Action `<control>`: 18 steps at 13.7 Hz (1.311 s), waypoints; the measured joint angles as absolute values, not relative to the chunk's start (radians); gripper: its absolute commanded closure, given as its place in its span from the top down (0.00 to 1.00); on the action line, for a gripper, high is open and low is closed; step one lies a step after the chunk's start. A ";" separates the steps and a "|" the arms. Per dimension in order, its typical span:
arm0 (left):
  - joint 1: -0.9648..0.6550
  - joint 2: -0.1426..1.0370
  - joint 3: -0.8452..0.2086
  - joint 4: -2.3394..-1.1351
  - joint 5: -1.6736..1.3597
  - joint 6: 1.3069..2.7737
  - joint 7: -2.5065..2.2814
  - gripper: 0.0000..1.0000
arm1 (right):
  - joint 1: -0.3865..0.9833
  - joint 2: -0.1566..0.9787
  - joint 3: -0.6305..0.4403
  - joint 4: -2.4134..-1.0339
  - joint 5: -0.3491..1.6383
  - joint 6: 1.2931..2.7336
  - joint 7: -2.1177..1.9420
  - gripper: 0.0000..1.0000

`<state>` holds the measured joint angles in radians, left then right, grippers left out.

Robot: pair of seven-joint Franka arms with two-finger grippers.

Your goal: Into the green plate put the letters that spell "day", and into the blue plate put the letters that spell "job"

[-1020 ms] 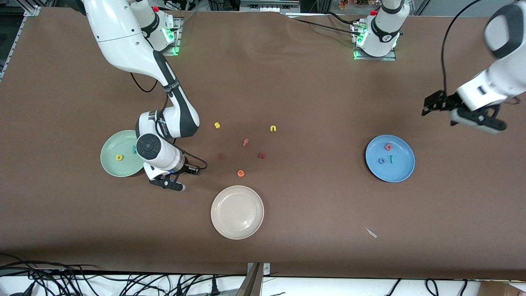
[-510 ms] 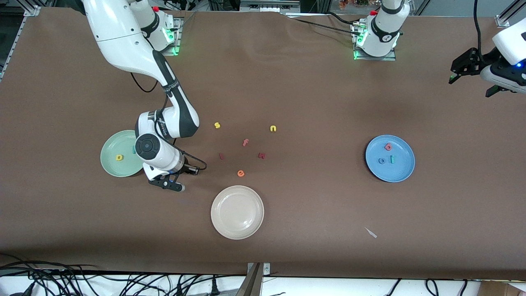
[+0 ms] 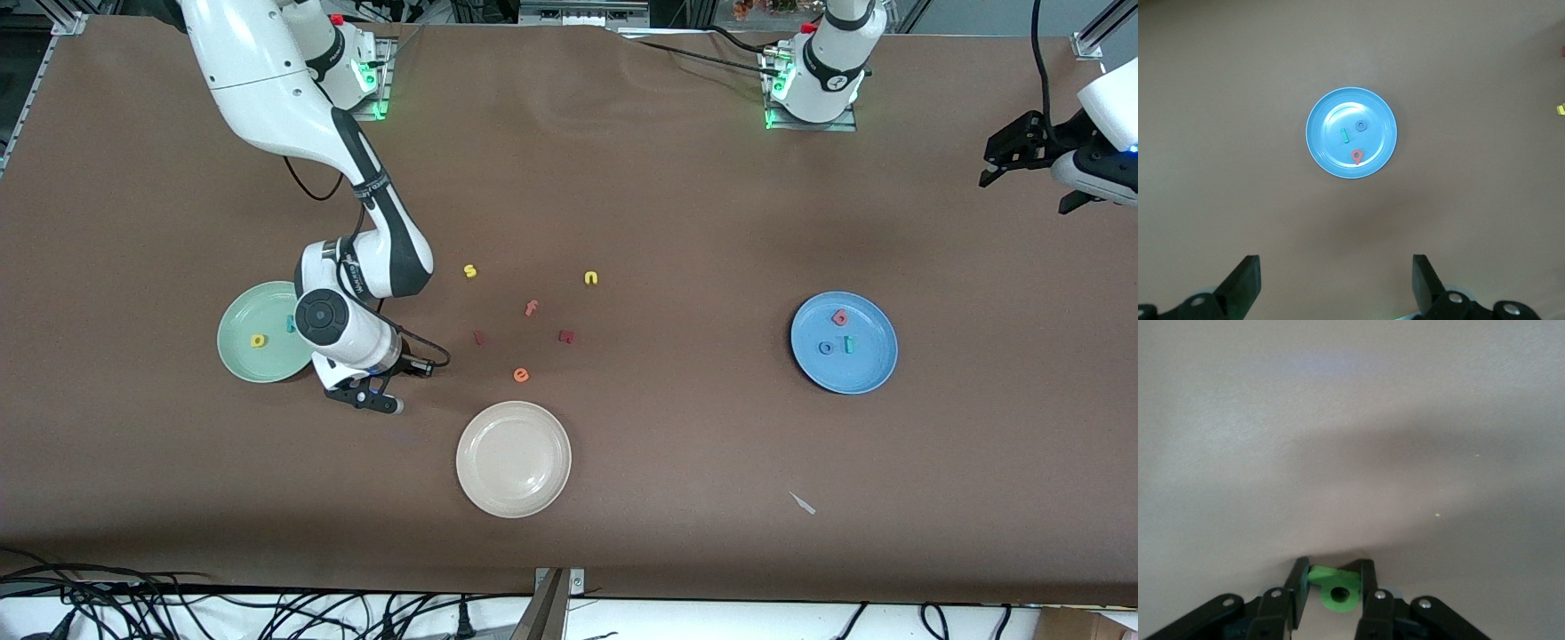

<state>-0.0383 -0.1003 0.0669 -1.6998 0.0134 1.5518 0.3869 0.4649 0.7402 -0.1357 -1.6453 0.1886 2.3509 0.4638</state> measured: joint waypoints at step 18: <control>-0.064 -0.099 0.064 -1.682 0.013 1.552 0.156 1.00 | 0.452 0.496 -0.385 -1.900 0.174 2.192 -0.183 0.26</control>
